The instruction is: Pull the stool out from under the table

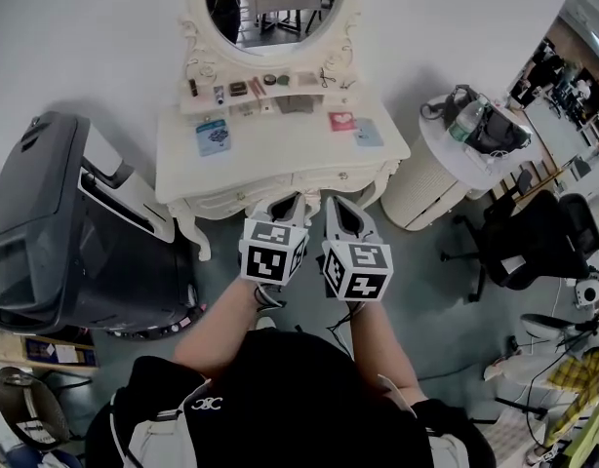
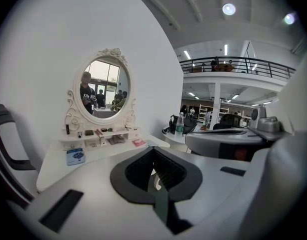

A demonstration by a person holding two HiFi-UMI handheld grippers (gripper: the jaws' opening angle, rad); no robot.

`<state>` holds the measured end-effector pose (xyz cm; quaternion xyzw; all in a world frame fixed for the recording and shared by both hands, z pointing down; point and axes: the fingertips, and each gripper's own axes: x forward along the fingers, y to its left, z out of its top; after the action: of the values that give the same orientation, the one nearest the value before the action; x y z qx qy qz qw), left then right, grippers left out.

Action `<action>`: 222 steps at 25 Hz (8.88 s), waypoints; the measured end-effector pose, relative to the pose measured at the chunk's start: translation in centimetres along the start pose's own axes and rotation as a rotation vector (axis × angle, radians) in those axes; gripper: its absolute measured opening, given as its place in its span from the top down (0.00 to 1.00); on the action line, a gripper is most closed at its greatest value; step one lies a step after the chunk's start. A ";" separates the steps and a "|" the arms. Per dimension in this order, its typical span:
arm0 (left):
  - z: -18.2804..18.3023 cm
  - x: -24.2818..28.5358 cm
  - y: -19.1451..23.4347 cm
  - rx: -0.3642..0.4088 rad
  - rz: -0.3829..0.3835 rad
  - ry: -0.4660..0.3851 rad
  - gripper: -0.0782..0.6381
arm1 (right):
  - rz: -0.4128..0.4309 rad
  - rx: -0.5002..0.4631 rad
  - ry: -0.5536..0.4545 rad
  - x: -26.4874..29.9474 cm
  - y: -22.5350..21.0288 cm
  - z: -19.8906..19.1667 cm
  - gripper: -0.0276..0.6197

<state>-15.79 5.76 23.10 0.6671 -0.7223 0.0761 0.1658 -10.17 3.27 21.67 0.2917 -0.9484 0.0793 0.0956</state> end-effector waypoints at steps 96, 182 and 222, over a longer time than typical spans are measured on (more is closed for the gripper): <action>-41.3 30.9 12.9 0.460 -0.192 0.870 0.89 | -0.253 0.892 0.252 24.3 -14.0 -49.6 0.95; -54.2 30.3 -2.6 0.540 -0.451 1.247 0.89 | 0.027 1.431 0.251 8.3 -22.2 -65.4 0.70; -14.7 25.7 -16.2 0.208 -0.652 0.598 0.89 | -0.580 0.459 0.027 -2.0 -27.0 -17.4 0.94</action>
<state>0.88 -15.10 43.78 0.8215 -0.3836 0.2813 0.3144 9.13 -14.18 40.61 0.5611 -0.7825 0.2636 0.0587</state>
